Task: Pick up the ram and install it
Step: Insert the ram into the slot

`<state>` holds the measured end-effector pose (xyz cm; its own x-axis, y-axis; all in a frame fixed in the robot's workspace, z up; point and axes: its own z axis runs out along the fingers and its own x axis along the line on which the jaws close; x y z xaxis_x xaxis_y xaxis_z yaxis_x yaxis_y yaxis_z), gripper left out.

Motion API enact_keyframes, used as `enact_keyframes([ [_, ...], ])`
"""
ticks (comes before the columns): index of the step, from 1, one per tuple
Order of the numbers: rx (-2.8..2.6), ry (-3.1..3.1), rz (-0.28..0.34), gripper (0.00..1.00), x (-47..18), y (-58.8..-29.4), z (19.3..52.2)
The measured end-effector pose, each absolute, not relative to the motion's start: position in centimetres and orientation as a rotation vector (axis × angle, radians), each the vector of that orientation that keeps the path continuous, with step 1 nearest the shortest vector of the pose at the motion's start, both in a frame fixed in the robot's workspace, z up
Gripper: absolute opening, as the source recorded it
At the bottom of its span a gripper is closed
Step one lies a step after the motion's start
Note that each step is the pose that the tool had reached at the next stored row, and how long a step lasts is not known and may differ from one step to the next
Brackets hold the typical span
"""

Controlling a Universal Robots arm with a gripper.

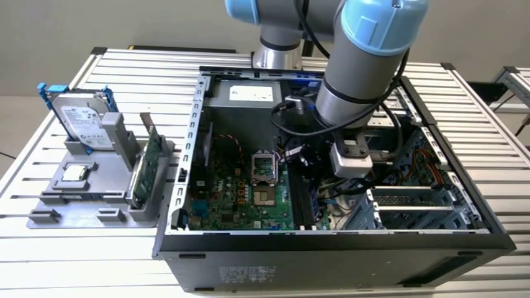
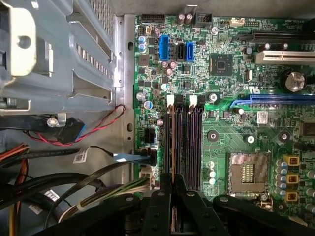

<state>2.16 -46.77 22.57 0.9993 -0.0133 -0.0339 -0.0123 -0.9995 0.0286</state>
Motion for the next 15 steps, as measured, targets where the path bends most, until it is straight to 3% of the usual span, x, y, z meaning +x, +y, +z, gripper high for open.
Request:
enact_keyframes([
  [15,3.113,-0.02,-0.053,0.0,2.16,-46.76,22.0],
])
